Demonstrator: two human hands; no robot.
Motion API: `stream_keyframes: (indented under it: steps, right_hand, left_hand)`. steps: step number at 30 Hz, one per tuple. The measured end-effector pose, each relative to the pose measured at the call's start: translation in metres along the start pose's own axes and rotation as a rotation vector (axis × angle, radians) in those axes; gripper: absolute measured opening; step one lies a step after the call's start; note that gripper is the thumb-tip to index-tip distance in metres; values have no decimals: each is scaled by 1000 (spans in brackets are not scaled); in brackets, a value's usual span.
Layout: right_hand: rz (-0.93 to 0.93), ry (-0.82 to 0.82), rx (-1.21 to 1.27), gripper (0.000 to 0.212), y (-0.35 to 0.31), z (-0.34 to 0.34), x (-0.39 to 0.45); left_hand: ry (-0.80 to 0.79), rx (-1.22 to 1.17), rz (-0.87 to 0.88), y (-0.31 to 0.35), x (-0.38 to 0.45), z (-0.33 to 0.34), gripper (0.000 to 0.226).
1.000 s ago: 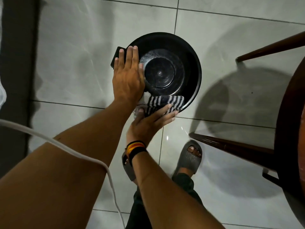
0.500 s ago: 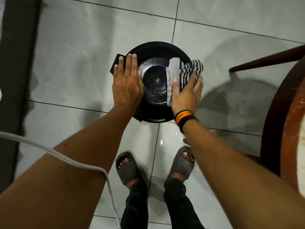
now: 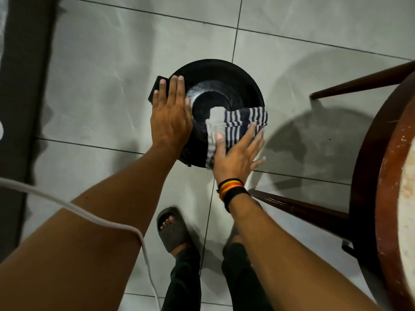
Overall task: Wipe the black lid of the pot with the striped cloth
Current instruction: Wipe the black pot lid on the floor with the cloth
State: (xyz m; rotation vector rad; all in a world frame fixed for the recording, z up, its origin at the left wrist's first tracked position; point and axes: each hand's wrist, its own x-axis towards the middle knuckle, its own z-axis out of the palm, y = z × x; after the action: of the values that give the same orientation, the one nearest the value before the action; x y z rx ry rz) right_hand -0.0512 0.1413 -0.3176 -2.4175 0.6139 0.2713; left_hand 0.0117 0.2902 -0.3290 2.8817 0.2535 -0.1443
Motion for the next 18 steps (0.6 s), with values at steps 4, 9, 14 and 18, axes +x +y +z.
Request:
stream_keyframes:
  steps: [4, 9, 14, 18]
  right_hand:
    - [-47, -34, -59, 98, -4, -3, 5]
    - [-201, 21, -229, 96, -38, 19, 11]
    - [-266, 74, -342, 91, -58, 24, 36]
    - [-250, 73, -332, 92, -68, 23, 53]
  left_hand:
    - [27, -55, -3, -2, -1, 2, 58]
    - [27, -79, 15, -10, 0, 3, 57]
    - [61, -111, -10, -8, 0, 4, 55]
    - [76, -83, -19, -8, 1, 8, 56]
